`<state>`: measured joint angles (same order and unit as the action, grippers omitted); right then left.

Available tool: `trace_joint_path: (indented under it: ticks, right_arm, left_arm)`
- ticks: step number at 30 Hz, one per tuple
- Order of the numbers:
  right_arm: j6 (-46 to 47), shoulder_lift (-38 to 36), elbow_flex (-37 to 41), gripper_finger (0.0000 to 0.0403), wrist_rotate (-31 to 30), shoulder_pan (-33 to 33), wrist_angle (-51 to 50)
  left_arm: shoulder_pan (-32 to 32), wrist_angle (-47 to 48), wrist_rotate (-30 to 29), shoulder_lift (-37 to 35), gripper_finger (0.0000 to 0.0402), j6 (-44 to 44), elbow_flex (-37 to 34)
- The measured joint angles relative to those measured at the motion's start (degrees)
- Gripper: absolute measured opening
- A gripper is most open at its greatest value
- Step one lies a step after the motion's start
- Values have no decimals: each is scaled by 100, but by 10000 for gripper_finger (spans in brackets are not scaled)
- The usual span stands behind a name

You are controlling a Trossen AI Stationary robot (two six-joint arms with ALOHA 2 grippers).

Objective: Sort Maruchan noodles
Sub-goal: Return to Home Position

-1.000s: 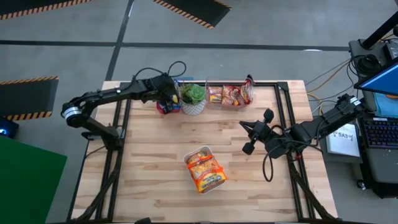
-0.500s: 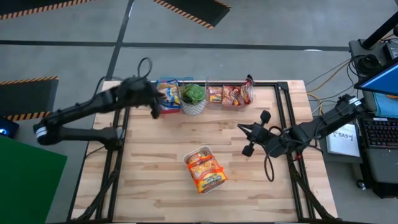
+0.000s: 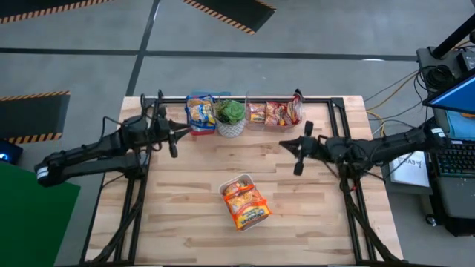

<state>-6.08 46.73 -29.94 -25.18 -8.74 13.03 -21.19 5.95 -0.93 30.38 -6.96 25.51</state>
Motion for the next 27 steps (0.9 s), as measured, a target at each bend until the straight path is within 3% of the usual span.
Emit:
trace_joint_path:
  ticks: [8,21,27]
  right_arm:
    - [-70,-1174,1054,9,1171,807,609]
    - [-771,-3167,2071,9,1220,1152,694]
    - [-881,-4191,2222,9,1490,1152,109]
  left_arm:
    - [-71,4,2,-719,46,-48,-476]
    - [-105,10,2,-1609,46,45,-1080]
    - [-105,67,2,-2014,46,174,-1318]
